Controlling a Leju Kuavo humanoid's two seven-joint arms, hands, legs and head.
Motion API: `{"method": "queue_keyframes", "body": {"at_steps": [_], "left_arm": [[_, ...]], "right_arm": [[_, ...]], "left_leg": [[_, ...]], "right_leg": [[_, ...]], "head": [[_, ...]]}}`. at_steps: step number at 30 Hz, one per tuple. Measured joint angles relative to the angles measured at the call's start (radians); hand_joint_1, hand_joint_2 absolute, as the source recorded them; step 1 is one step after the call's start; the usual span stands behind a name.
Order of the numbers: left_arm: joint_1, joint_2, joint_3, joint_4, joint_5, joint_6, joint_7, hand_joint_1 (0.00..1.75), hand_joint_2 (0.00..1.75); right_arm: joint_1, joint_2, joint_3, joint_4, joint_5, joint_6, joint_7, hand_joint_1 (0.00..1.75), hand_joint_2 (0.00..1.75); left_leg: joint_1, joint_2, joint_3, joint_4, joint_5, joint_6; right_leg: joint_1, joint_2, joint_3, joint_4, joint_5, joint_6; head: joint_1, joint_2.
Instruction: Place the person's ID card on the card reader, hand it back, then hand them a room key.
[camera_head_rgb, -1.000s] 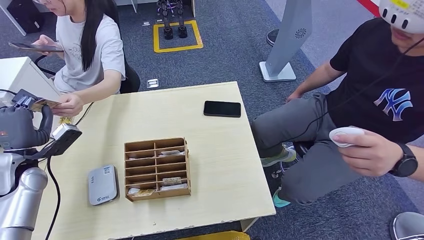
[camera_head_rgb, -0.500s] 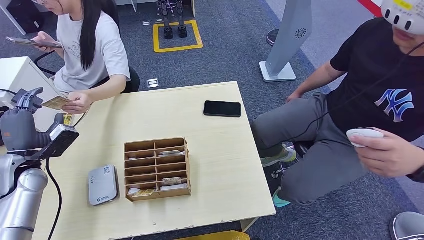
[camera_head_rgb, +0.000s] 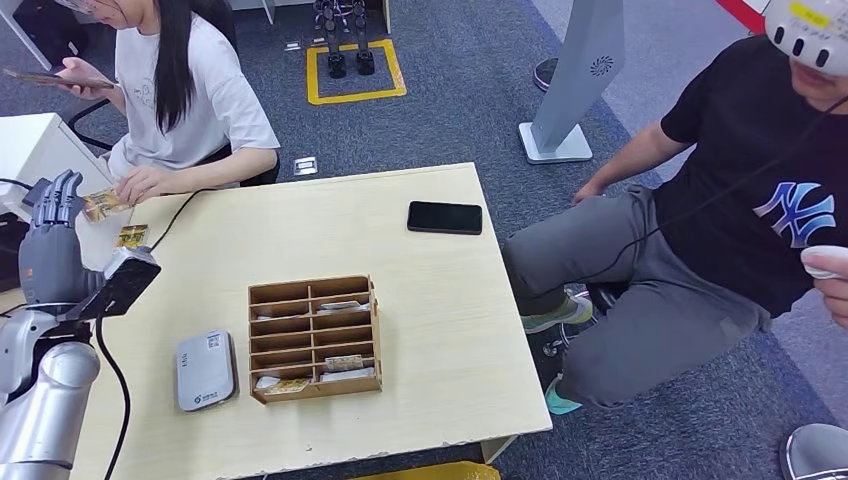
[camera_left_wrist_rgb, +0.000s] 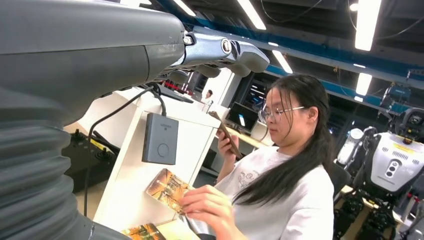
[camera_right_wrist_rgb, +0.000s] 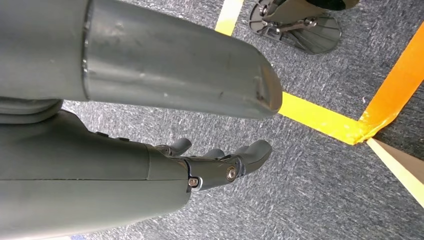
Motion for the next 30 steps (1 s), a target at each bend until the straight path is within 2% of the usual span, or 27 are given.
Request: {"method": "queue_keyframes", "body": {"at_steps": [13, 19, 21, 23, 28, 30], "left_arm": [[0.005, -0.001, 0.0, -0.012, 0.003, -0.004, 0.0, 0.0, 1.75], [0.037, 0.0, 0.0, -0.047, 0.092, -0.087, -0.038, 0.0, 1.75], [0.095, 0.003, 0.0, -0.101, 0.168, -0.14, -0.093, 0.0, 1.75], [0.194, 0.01, 0.0, -0.19, 0.213, -0.171, -0.155, 0.0, 1.75], [0.536, 0.057, -0.007, -0.449, 0.145, -0.176, -0.249, 0.0, 1.75], [0.679, 0.097, -0.054, -0.547, 0.091, -0.14, -0.238, 0.0, 1.75]], "right_arm": [[0.003, 0.0, 0.0, 0.0, 0.0, 0.0, -0.001, 0.0, 0.0], [0.004, 0.0, -0.006, 0.0, -0.006, -0.005, -0.006, 0.0, 0.0], [0.008, 0.0, -0.015, 0.0, -0.019, -0.011, -0.013, 0.0, 0.0], [0.016, 0.0, -0.025, 0.0, -0.032, -0.018, -0.02, 0.0, 0.0], [0.046, -0.003, -0.059, 0.0, -0.066, -0.032, -0.033, 0.0, 0.0], [0.053, -0.005, -0.077, 0.0, -0.08, -0.038, -0.044, 0.0, 0.0]], "left_leg": [[0.0, 0.0, 0.0, 0.0, 0.0, 0.0], [0.0, 0.001, 0.0, 0.0, 0.0, 0.0], [0.0, 0.002, 0.0, 0.0, -0.001, 0.0], [0.0, 0.004, 0.001, -0.001, -0.003, 0.0], [0.0, 0.009, 0.003, -0.001, -0.009, -0.001], [-0.001, 0.009, 0.004, -0.001, -0.011, 0.0]], "right_leg": [[0.0, 0.0, 0.0, 0.0, 0.0, 0.0], [0.0, 0.001, 0.0, 0.0, 0.0, 0.0], [0.0, 0.002, 0.0, 0.0, 0.0, 0.0], [0.0, 0.005, 0.0, 0.0, -0.001, 0.0], [0.0, 0.01, 0.0, 0.0, -0.006, 0.0], [-0.001, 0.01, 0.0, -0.001, -0.008, 0.0]], "head": [[0.0, 0.0], [0.0, 0.0], [0.0, 0.0], [0.0, 0.0], [0.0, 0.0], [-0.001, 0.0]]}}
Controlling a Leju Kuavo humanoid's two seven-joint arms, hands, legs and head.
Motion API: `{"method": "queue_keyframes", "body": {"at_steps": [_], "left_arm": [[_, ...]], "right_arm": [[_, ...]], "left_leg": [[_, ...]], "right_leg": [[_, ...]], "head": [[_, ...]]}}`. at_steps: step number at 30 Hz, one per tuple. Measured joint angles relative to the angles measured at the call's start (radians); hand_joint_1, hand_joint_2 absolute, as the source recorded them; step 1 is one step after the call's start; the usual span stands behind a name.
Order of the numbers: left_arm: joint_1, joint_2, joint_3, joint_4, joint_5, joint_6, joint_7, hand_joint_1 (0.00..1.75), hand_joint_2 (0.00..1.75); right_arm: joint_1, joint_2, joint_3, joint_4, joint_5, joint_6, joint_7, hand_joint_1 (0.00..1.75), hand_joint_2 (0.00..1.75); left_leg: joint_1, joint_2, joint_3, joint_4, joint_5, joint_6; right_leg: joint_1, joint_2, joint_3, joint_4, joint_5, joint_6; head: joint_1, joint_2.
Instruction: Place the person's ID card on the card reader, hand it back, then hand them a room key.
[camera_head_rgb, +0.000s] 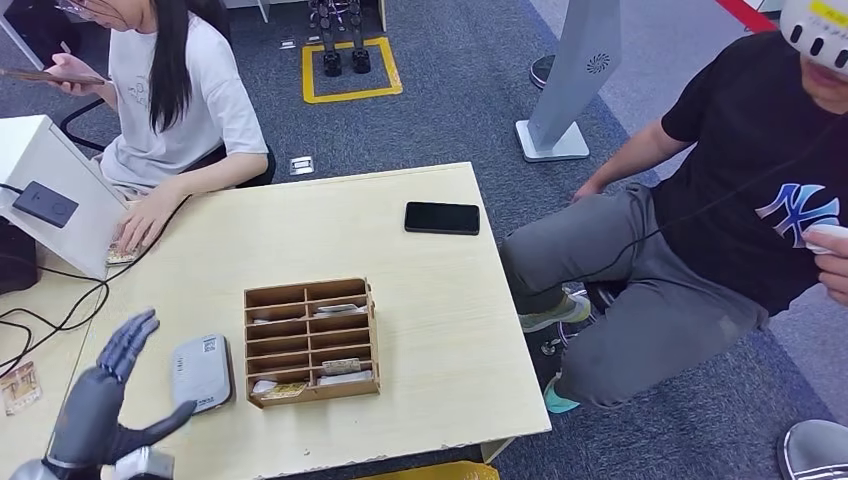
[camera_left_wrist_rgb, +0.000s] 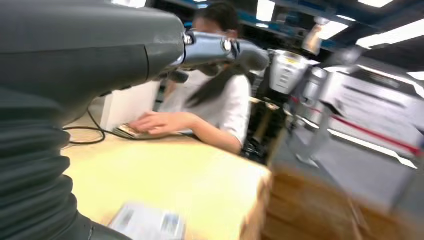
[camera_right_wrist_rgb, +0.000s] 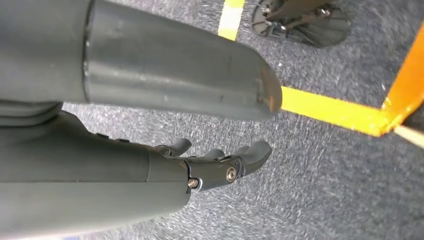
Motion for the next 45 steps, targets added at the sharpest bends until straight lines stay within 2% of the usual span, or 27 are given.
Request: {"method": "queue_keyframes", "body": {"at_steps": [3, 5, 7, 11, 18, 24, 27, 33, 42, 45], "left_arm": [[0.129, 0.088, -0.185, -0.105, -0.05, 0.143, 0.141, 0.0, 1.75], [0.155, 0.142, -0.289, -0.148, -0.032, 0.199, 0.212, 0.0, 1.75], [0.164, 0.184, -0.357, -0.174, -0.005, 0.216, 0.233, 0.0, 1.75], [0.167, 0.235, -0.439, -0.201, 0.03, 0.227, 0.234, 0.0, 1.75], [0.152, 0.274, -0.529, -0.211, 0.06, 0.207, 0.233, 0.0, 1.75], [0.088, 0.285, -0.596, -0.183, -0.103, 0.214, 0.339, 0.0, 1.75], [0.035, 0.269, -0.624, -0.151, -0.187, 0.22, 0.371, 0.0, 1.75], [-0.026, 0.199, -0.687, -0.11, -0.188, 0.208, 0.373, 0.0, 1.75], [-0.037, 0.178, -0.7, -0.084, -0.186, 0.209, 0.373, 0.0, 1.75], [-0.04, 0.171, -0.7, -0.079, -0.238, 0.214, 0.389, 0.0, 1.75]], "right_arm": [[0.002, -0.002, -0.024, 0.0, -0.001, -0.003, -0.004, 0.0, 0.0], [0.0, -0.003, -0.035, 0.0, 0.005, -0.002, 0.005, 0.0, 0.0], [-0.001, -0.003, -0.043, 0.0, 0.01, 0.001, 0.019, 0.0, 0.0], [0.002, -0.005, -0.05, 0.0, 0.013, 0.007, 0.035, 0.0, 0.0], [0.003, -0.006, -0.063, 0.0, 0.033, 0.009, 0.041, 0.0, 0.0], [0.004, -0.007, -0.066, 0.0, 0.047, 0.013, 0.046, 0.0, 0.0], [0.001, -0.007, -0.07, 0.0, 0.048, 0.01, 0.019, 0.0, 0.0], [-0.005, -0.007, -0.071, 0.0, 0.049, 0.008, 0.01, 0.0, 0.0], [-0.005, -0.007, -0.071, 0.0, 0.049, 0.008, 0.007, 0.0, 0.0], [-0.005, -0.007, -0.071, 0.0, 0.052, 0.008, 0.007, 0.0, 0.0]], "left_leg": [[0.0, -0.005, 0.0, 0.0, -0.002, 0.001], [0.0, -0.007, 0.0, 0.0, -0.002, 0.001], [0.0, -0.007, 0.001, 0.0, -0.001, 0.001], [0.0, -0.007, 0.002, 0.0, -0.001, 0.001], [0.0, -0.007, 0.003, 0.0, -0.001, 0.001], [0.0, -0.009, 0.002, 0.0, -0.001, 0.001], [0.0, -0.01, 0.002, 0.0, 0.0, 0.001], [-0.001, -0.011, 0.003, 0.001, 0.0, 0.002], [-0.001, -0.011, 0.003, 0.001, 0.0, 0.002], [0.0, -0.011, 0.003, 0.001, 0.0, 0.002]], "right_leg": [[0.0, -0.006, 0.001, 0.0, -0.003, 0.001], [0.0, -0.008, 0.003, 0.0, -0.003, 0.001], [0.0, -0.008, 0.005, 0.0, -0.003, 0.001], [0.0, -0.008, 0.006, 0.0, -0.003, 0.001], [0.0, -0.008, 0.007, 0.0, -0.003, 0.001], [0.0, -0.011, 0.007, 0.0, -0.003, 0.001], [0.0, -0.012, 0.008, 0.0, -0.002, 0.001], [0.0, -0.013, 0.008, 0.0, -0.002, 0.001], [0.0, -0.013, 0.008, 0.0, -0.002, 0.001], [0.0, -0.013, 0.008, 0.0, -0.002, 0.001]], "head": [[0.001, 0.0], [0.001, 0.0], [0.001, 0.0], [0.001, 0.0], [0.001, 0.0], [0.001, 0.0], [0.001, 0.0], [0.003, 0.0], [0.002, 0.0], [0.002, 0.0]]}}
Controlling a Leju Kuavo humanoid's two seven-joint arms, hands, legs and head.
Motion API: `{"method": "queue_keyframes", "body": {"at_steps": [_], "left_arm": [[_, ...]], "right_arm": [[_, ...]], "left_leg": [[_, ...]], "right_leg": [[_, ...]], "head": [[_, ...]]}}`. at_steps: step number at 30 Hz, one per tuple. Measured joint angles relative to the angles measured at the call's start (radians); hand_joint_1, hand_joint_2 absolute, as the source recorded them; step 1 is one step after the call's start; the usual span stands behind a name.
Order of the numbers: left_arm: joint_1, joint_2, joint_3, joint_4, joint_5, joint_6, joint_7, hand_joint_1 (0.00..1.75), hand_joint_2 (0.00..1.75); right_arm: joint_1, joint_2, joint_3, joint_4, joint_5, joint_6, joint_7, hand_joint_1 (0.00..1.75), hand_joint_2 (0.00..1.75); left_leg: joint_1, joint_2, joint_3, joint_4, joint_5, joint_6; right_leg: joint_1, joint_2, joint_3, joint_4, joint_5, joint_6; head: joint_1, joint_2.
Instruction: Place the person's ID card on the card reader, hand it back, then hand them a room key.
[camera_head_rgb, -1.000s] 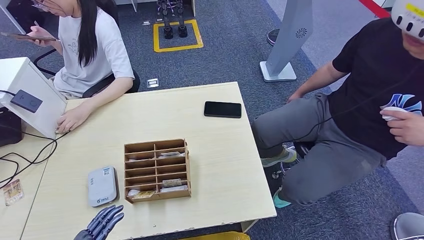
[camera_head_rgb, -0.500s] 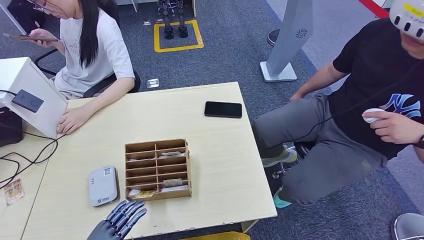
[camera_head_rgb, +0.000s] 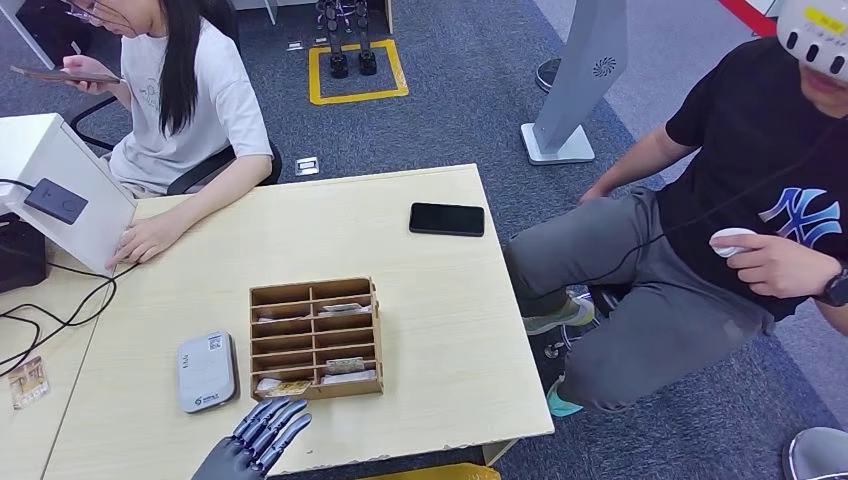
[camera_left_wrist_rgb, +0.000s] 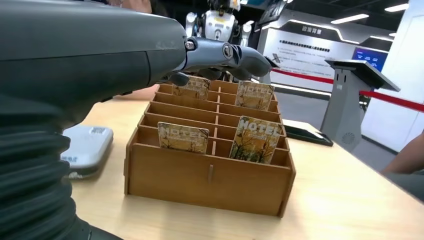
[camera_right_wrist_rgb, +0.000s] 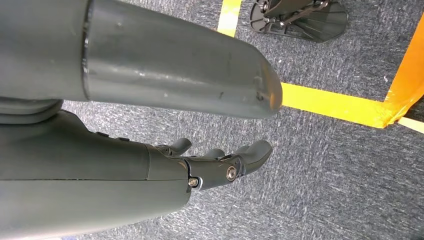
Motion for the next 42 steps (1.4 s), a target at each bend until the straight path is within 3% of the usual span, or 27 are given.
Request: {"method": "queue_keyframes", "body": {"at_steps": [8, 21, 42], "left_arm": [[-0.024, -0.087, 0.007, 0.071, -0.291, 0.037, 0.124, 0.0, 1.75], [-0.039, -0.182, 0.064, 0.174, -0.305, 0.04, 0.137, 0.0, 1.75], [-0.047, -0.249, 0.184, 0.227, -0.347, 0.053, 0.136, 0.0, 1.75]], "right_arm": [[-0.002, 0.003, -0.002, 0.0, 0.023, 0.0, 0.003, 0.0, 0.0], [-0.002, 0.004, -0.013, 0.0, 0.038, 0.0, 0.004, 0.0, 0.0], [-0.002, 0.007, -0.018, 0.0, 0.055, -0.001, 0.006, 0.0, 0.0]], "left_leg": [[-0.002, 0.0, 0.0, 0.0, 0.0, 0.001], [-0.002, 0.0, 0.0, 0.0, 0.0, 0.001], [-0.002, 0.0, 0.0, 0.0, 0.0, 0.001]], "right_leg": [[-0.001, 0.0, 0.0, 0.0, 0.001, 0.0], [-0.002, 0.0, 0.0, 0.0, 0.001, 0.0], [-0.002, 0.0, 0.0, 0.0, 0.001, 0.0]], "head": [[-0.001, 0.0], [-0.001, 0.0], [-0.001, 0.0]]}}
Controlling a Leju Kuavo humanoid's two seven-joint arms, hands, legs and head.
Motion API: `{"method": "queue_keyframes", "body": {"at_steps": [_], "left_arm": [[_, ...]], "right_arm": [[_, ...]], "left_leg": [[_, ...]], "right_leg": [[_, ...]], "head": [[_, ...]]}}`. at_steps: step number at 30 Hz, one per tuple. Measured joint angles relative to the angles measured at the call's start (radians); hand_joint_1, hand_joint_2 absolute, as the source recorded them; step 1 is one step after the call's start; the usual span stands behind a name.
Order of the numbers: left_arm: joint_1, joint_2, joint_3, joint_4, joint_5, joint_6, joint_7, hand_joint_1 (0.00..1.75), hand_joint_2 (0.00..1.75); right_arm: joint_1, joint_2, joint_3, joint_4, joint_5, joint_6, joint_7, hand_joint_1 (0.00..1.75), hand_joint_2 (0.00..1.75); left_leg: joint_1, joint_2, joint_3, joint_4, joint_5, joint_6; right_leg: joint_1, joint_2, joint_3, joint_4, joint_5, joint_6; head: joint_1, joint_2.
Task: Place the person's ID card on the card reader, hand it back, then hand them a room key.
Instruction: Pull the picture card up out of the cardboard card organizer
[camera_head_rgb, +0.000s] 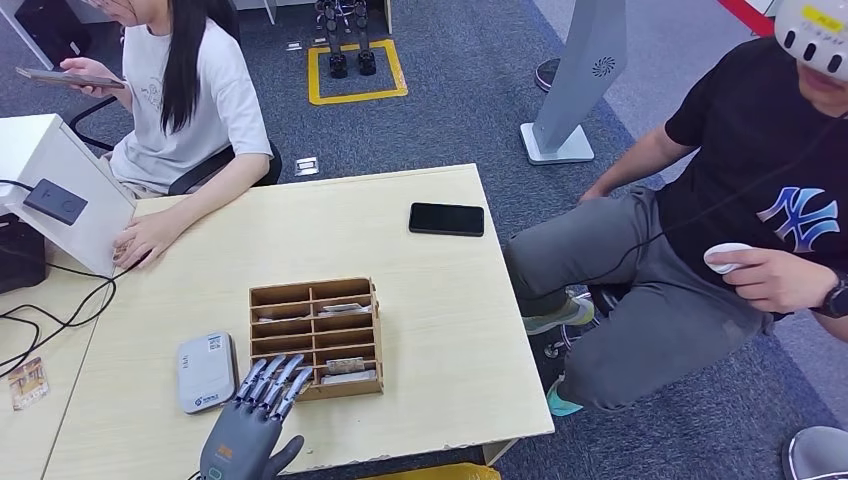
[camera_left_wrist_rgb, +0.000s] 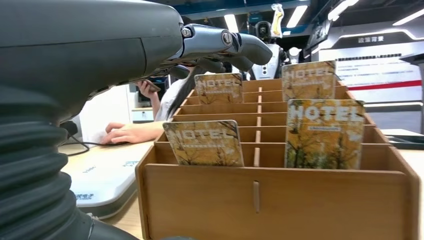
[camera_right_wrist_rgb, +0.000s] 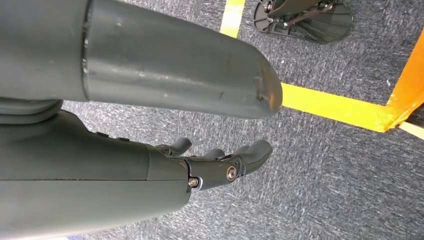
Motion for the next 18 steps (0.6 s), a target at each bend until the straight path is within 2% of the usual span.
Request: {"method": "queue_keyframes", "body": {"at_steps": [18], "left_arm": [[0.002, -0.016, 0.057, 0.007, 0.008, 0.011, 0.009, 0.0, 1.75]], "right_arm": [[0.0, 0.003, -0.007, 0.0, 0.012, 0.0, 0.004, 0.0, 0.0]], "left_leg": [[0.0, 0.0, 0.0, 0.0, 0.0, 0.0]], "right_leg": [[0.0, 0.0, 0.0, 0.0, 0.0, 0.0]], "head": [[0.0, 0.0]]}}
